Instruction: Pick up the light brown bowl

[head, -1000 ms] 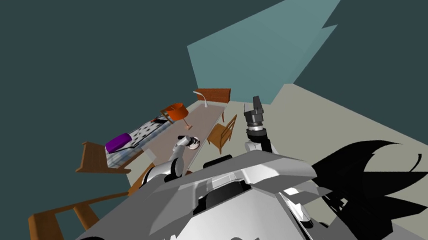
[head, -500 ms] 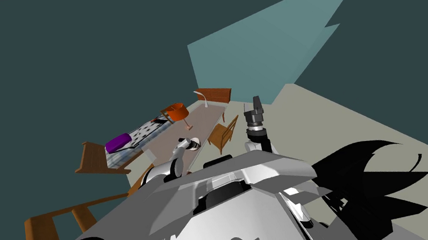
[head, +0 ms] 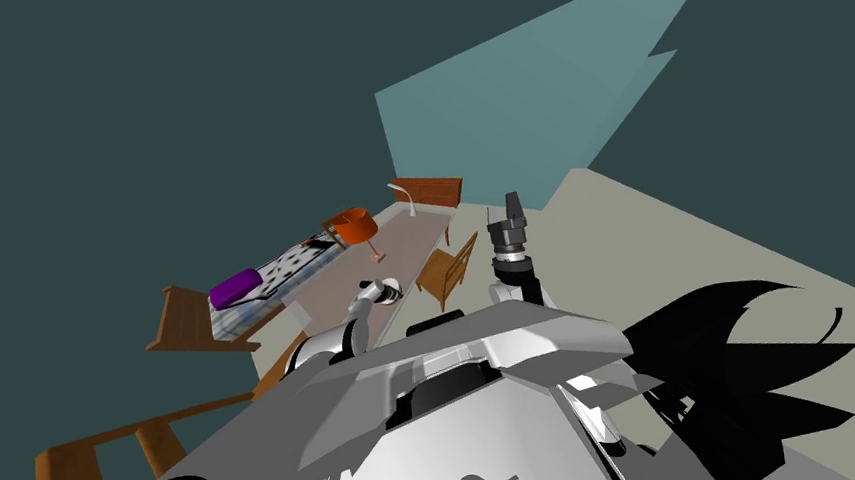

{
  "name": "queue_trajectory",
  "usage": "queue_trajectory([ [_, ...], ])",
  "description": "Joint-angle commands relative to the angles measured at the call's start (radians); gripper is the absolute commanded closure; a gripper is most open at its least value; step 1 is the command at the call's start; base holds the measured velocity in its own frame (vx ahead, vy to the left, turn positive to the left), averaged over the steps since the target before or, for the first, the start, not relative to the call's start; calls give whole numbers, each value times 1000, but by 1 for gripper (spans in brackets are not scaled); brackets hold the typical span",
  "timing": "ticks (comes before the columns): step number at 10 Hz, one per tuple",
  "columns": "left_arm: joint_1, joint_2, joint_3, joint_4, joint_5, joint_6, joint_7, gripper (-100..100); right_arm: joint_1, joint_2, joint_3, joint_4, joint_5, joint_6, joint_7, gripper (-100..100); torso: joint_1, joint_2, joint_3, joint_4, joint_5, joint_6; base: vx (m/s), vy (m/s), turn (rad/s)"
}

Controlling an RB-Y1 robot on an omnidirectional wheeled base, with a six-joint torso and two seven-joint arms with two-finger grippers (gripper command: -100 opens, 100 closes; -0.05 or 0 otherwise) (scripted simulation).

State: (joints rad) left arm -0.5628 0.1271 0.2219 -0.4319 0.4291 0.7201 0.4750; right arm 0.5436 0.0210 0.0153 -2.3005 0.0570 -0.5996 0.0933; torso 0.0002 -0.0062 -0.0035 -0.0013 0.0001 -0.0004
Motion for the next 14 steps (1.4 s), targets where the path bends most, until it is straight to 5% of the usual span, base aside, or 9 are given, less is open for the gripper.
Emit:
queue_trajectory([
  [1, 0, 0, 0, 0, 0, 0, 0, -100, 0, 0, 0, 0, 0, 0, 0, 0, 0, 0, 0, 0, 0, 0, 45, 0, 1],
  [2, 0, 0, 1, 3, 1, -6, -3, 100, 0, 0, 0, 0, 0, 0, 0, 0, 0, 2, 1, 0, 0, 0, 8, 0, 0],
  [6, 1, -2, 1, 3, 2, -4, -2, 100, 0, 0, 0, 0, 0, 0, 0, 0, 1, 4, 2, 1, 0, 1, 0, 0, 0],
  [7, 1, -2, 1, 4, 2, -4, -1, 0, 0, 0, 0, 0, 0, 0, 0, 0, 1, 4, 2, 1, 0, 1, 0, 0, 0],
  [8, 7, 1, -3, -26, -5, 14, 7, 100, 0, 0, 0, 0, 0, 0, 0, 0, 1, 4, 2, 1, 0, 1, -31, -1, 0],
  [14, -16, 20, -7, -52, -6, 68, 29, 100, 0, 0, 0, 0, 0, 0, 0, 0, -1, 9, 6, 4, -1, 1, -46, -7, 1],
])
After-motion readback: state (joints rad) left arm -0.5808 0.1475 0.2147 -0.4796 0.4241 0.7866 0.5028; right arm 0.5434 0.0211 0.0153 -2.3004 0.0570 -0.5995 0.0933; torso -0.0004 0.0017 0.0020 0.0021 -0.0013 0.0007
